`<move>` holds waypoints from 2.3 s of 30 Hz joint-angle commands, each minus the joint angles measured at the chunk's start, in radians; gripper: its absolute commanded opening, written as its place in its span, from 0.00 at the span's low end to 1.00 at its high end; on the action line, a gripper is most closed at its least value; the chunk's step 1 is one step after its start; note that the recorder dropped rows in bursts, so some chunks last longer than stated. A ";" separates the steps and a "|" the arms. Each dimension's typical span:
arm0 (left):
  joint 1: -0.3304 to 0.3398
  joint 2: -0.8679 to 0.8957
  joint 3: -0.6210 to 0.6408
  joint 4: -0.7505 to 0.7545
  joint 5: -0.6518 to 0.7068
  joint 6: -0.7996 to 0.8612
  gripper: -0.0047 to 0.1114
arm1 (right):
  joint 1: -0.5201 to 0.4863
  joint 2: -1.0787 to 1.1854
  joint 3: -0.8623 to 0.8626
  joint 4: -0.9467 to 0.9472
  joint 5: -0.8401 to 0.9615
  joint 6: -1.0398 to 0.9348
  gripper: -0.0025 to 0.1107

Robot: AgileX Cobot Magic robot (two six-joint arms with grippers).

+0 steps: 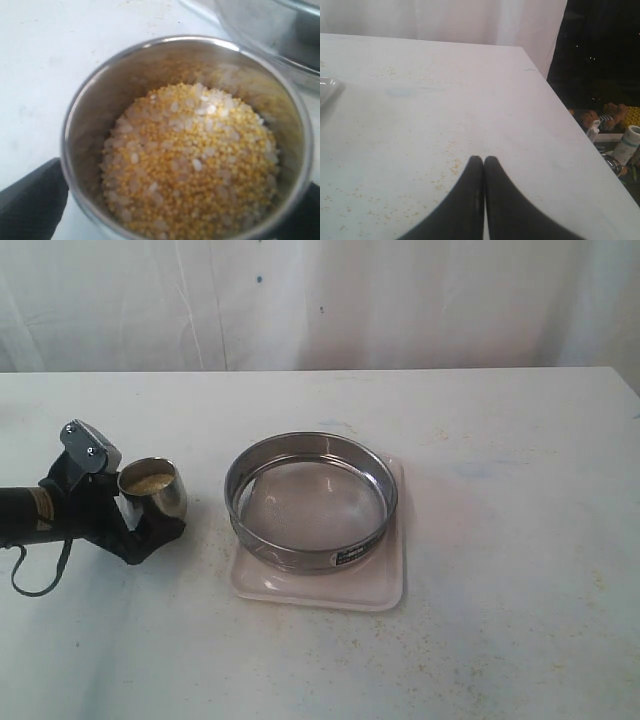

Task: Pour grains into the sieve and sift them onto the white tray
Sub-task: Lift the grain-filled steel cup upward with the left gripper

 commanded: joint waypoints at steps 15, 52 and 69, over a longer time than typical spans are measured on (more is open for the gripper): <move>0.001 0.148 -0.002 -0.180 -0.283 0.004 0.94 | 0.004 -0.004 0.002 -0.001 -0.010 -0.002 0.02; 0.001 0.151 -0.038 -0.181 -0.305 0.022 0.04 | 0.004 -0.004 0.002 -0.001 -0.010 -0.002 0.02; -0.001 0.138 -0.096 -0.126 -0.305 -0.048 0.04 | 0.004 -0.004 0.002 -0.001 -0.010 -0.002 0.02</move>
